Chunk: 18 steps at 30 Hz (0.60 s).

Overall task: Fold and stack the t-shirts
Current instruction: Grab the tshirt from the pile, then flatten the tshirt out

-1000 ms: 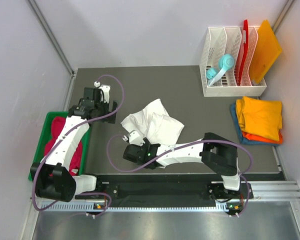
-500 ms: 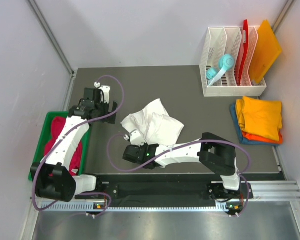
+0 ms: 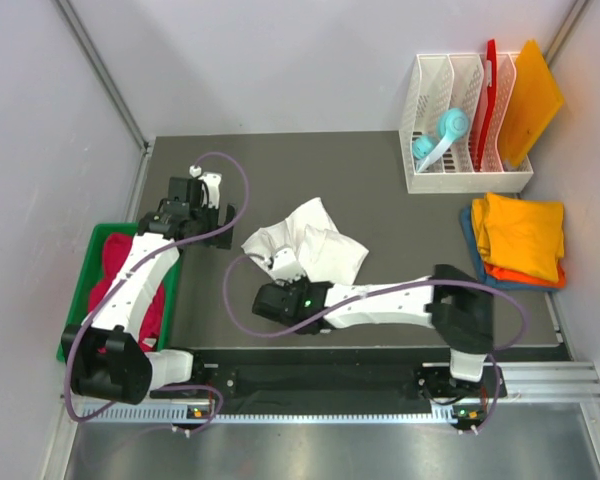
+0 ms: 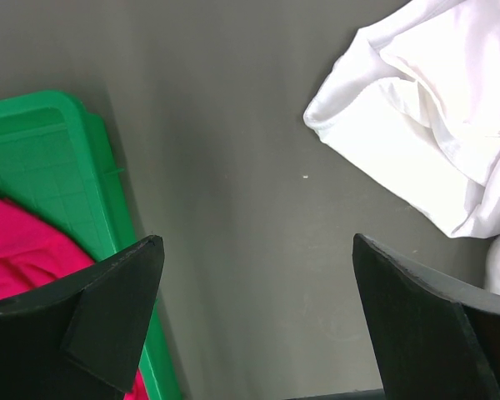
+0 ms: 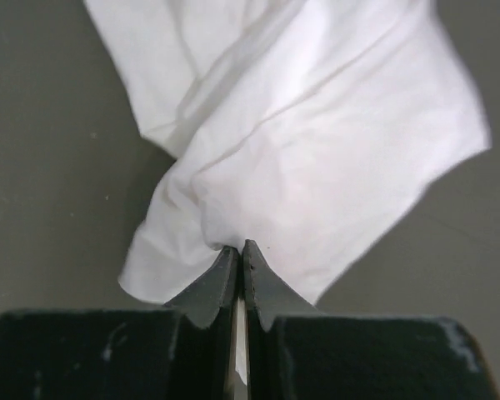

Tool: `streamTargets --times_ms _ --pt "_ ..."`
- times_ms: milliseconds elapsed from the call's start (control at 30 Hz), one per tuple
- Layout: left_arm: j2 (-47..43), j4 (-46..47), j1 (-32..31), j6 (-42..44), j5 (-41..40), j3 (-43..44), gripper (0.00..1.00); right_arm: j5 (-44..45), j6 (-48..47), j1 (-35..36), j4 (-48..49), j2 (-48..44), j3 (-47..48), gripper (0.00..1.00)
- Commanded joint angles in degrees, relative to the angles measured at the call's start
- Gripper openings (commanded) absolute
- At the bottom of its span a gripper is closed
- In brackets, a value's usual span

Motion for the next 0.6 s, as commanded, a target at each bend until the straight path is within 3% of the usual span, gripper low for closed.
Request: streamTargets --times_ms 0,167,300,567 --pt "-0.3 2.9 0.4 -0.6 2.6 -0.3 0.99 15.0 3.8 -2.7 -6.7 -20.9 2.2 0.0" --pt "3.0 2.8 0.3 -0.4 5.9 1.4 0.99 24.0 3.9 -6.8 -12.9 -34.3 3.0 0.0" --pt "6.6 3.4 0.1 -0.5 7.8 2.4 0.99 22.3 4.0 -12.4 -15.5 -43.2 -1.3 0.0" --pt "16.3 6.3 -3.9 -0.4 7.5 5.6 0.99 18.0 19.0 -11.3 -24.8 -41.7 -7.6 0.0"
